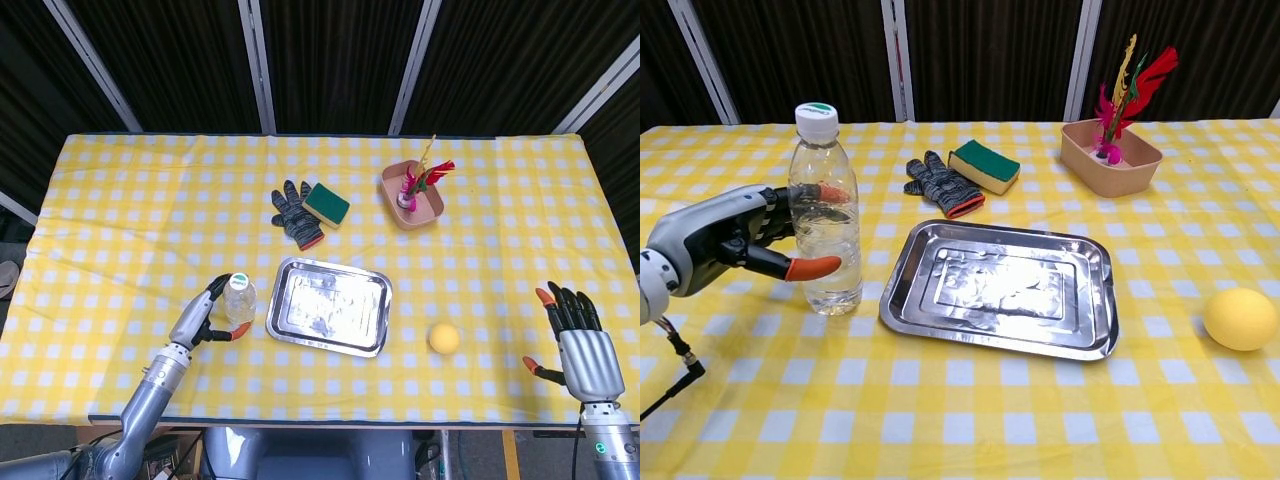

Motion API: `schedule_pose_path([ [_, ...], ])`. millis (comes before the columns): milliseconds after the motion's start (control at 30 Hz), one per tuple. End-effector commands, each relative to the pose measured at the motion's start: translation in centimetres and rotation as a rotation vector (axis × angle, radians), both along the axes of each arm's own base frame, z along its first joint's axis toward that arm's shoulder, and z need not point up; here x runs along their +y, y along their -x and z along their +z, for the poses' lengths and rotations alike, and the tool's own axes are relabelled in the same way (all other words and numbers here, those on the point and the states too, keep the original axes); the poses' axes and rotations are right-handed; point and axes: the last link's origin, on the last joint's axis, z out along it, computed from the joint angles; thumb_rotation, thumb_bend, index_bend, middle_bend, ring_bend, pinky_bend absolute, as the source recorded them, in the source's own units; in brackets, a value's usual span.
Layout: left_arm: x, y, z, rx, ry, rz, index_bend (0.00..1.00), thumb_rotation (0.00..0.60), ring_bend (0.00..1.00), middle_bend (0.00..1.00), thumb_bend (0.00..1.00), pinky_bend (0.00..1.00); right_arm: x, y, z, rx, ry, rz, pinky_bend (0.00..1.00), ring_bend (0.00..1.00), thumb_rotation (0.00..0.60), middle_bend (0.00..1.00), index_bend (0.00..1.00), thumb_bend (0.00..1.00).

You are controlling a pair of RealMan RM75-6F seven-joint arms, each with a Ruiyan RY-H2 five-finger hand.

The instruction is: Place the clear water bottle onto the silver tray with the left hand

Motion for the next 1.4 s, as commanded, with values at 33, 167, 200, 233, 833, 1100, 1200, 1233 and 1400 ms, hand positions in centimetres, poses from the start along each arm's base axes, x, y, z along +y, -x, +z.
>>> schedule_pose_path([
  [33,0.2,-0.1,-0.1,-0.008,-0.020,0.005,0.24,0.600,0.19,0.28,0.42,0.13,0.0,0.0,0.0,-0.002,-0.002,0.002,0.00,0.00,0.600,0.00,0.08,0.05],
  [167,0.1,-0.2,-0.3,-0.015,-0.025,0.006,0.32,0.600,0.25,0.37,0.46,0.17,0.0,-0.1,0.0,-0.001,0.000,0.002,0.00,0.00,0.600,0.00,0.08,0.05],
  [200,0.1,-0.2,-0.2,-0.019,-0.026,0.009,0.34,0.600,0.26,0.39,0.47,0.19,0.0,-0.1,0.0,-0.001,0.000,0.002,0.00,0.00,0.600,0.00,0.08,0.05],
  [233,0.1,-0.2,-0.1,-0.022,-0.029,0.012,0.35,0.600,0.27,0.41,0.47,0.19,0.0,-0.1,0.0,-0.002,0.001,0.003,0.00,0.00,0.600,0.00,0.08,0.05],
  [833,0.9,-4.3,3.4,-0.230,0.013,-0.022,0.38,0.600,0.27,0.43,0.47,0.20,0.0,0.0,0.0,-0.002,0.001,0.001,0.00,0.00,0.600,0.00,0.08,0.05],
  [1100,1.5,-7.1,3.8,-0.215,0.005,-0.039,0.39,0.600,0.27,0.43,0.46,0.20,0.0,0.1,0.2,-0.010,0.005,0.000,0.00,0.00,0.600,0.00,0.08,0.05],
  [1200,1.6,-8.2,4.0,-0.232,0.020,-0.026,0.39,0.600,0.27,0.43,0.46,0.20,0.0,0.0,0.2,-0.011,0.004,0.002,0.00,0.00,0.600,0.00,0.08,0.05],
  [1233,1.7,-8.5,4.1,-0.243,0.025,-0.023,0.39,0.600,0.27,0.43,0.46,0.20,-0.1,0.0,0.2,-0.010,0.004,0.003,0.00,0.00,0.600,0.00,0.08,0.05],
  [1400,1.8,-11.5,5.7,-0.294,0.068,-0.030,0.39,0.600,0.27,0.43,0.45,0.20,0.0,0.1,0.2,-0.009,0.006,0.002,0.00,0.00,0.600,0.00,0.08,0.05],
])
